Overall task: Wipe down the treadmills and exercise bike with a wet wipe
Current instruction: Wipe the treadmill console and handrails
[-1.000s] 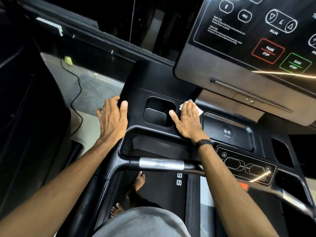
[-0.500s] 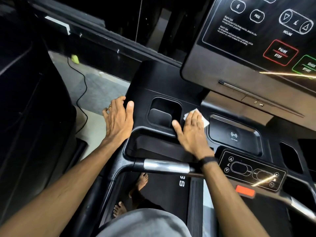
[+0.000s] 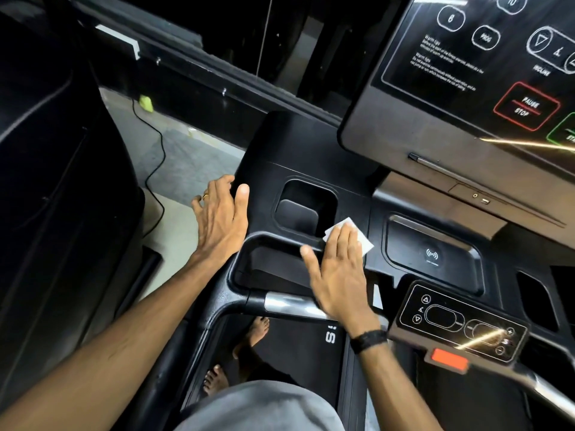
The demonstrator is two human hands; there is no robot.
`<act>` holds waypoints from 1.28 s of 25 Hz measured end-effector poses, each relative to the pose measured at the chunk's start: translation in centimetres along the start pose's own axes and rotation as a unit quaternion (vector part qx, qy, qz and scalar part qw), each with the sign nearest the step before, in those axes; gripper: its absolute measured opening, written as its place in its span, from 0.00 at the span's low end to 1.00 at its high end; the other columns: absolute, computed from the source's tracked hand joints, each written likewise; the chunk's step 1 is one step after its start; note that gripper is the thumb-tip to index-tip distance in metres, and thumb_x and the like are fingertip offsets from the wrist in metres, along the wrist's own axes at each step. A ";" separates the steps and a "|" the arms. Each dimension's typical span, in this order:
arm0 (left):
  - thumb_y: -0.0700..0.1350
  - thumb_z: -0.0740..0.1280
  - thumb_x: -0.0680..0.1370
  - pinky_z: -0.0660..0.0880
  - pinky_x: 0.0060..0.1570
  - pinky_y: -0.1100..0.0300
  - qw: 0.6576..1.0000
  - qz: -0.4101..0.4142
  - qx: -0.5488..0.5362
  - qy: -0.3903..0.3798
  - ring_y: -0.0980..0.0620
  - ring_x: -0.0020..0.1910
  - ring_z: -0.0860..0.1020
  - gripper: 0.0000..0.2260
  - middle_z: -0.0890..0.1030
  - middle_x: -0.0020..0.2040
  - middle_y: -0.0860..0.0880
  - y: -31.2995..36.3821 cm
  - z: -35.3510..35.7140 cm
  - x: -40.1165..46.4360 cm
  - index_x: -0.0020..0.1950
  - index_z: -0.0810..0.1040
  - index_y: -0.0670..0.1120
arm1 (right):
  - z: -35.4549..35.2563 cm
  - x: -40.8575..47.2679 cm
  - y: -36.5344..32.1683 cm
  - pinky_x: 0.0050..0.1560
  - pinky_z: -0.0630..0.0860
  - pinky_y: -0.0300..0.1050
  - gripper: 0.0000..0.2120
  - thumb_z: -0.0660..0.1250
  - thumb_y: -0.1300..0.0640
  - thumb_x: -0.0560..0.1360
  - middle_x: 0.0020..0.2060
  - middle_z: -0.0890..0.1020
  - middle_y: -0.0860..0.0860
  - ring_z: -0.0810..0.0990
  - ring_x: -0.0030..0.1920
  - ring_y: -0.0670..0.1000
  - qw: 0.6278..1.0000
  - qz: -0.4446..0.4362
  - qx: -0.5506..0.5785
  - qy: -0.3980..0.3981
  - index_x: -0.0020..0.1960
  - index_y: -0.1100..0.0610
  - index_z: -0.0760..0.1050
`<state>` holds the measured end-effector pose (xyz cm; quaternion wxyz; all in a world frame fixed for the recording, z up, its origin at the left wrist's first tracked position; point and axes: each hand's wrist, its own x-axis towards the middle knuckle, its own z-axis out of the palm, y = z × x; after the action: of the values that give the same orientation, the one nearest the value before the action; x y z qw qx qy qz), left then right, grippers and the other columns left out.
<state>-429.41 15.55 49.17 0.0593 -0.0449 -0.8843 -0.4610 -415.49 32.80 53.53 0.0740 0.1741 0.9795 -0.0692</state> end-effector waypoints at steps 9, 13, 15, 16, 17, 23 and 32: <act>0.60 0.46 0.81 0.59 0.69 0.43 1.000 -0.006 0.007 0.009 0.43 0.62 0.74 0.28 0.76 0.64 0.45 0.1 -0.1 0.0 0.67 0.71 0.43 | -2.8 11.0 1.8 0.79 0.36 0.50 0.37 0.45 0.38 0.83 0.81 0.42 0.57 0.37 0.81 0.52 0.998 -0.017 0.046 -0.030 0.81 0.62 0.42; 0.61 0.45 0.81 0.58 0.69 0.42 1.000 -0.006 0.014 0.005 0.43 0.60 0.75 0.28 0.76 0.62 0.45 0.0 -0.2 -0.1 0.67 0.70 0.44 | -3.4 12.2 1.9 0.79 0.36 0.49 0.37 0.45 0.37 0.84 0.81 0.42 0.56 0.37 0.80 0.52 0.997 -0.036 0.052 -0.043 0.81 0.62 0.42; 0.61 0.44 0.81 0.58 0.69 0.42 1.000 -0.009 0.005 0.004 0.44 0.61 0.75 0.28 0.76 0.62 0.45 -0.2 -0.2 0.0 0.67 0.70 0.44 | -2.7 9.8 1.9 0.79 0.36 0.48 0.38 0.44 0.36 0.83 0.81 0.42 0.55 0.37 0.80 0.50 0.996 -0.067 0.054 -0.035 0.81 0.61 0.43; 0.61 0.44 0.81 0.58 0.70 0.42 1.000 -0.007 0.004 0.003 0.44 0.61 0.74 0.28 0.76 0.62 0.45 0.0 -0.1 -0.1 0.67 0.70 0.44 | -2.2 7.9 2.1 0.79 0.36 0.48 0.39 0.43 0.34 0.82 0.81 0.42 0.54 0.37 0.80 0.50 0.995 -0.084 0.044 -0.021 0.81 0.61 0.44; 0.61 0.45 0.81 0.59 0.70 0.42 1.000 -0.007 0.001 0.001 0.44 0.61 0.74 0.28 0.76 0.62 0.46 0.1 -0.1 -0.1 0.67 0.70 0.44 | -1.6 6.0 2.2 0.79 0.36 0.47 0.41 0.40 0.32 0.80 0.81 0.42 0.54 0.37 0.80 0.50 0.994 -0.101 0.027 -0.005 0.81 0.61 0.45; 0.60 0.45 0.81 0.59 0.70 0.40 1.000 -0.007 -0.009 -0.003 0.45 0.62 0.75 0.27 0.76 0.63 0.46 0.1 -0.3 0.0 0.67 0.70 0.44 | -1.0 0.3 0.1 0.79 0.38 0.42 0.45 0.36 0.29 0.77 0.80 0.59 0.55 0.48 0.81 0.51 0.992 -0.127 0.007 -0.003 0.81 0.60 0.54; 0.61 0.44 0.81 0.58 0.70 0.39 1.000 -0.010 -0.003 0.003 0.45 0.64 0.74 0.28 0.76 0.65 0.47 0.1 -0.5 -0.2 0.65 0.70 0.43 | -2.1 5.0 -0.9 0.77 0.60 0.54 0.32 0.53 0.32 0.80 0.76 0.68 0.52 0.57 0.79 0.46 0.972 -0.154 0.153 -0.093 0.73 0.53 0.71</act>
<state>-429.15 15.21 49.55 0.0568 -0.0348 -0.8829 -0.4648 -420.73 33.91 54.80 0.1253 0.0231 0.9612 -0.2446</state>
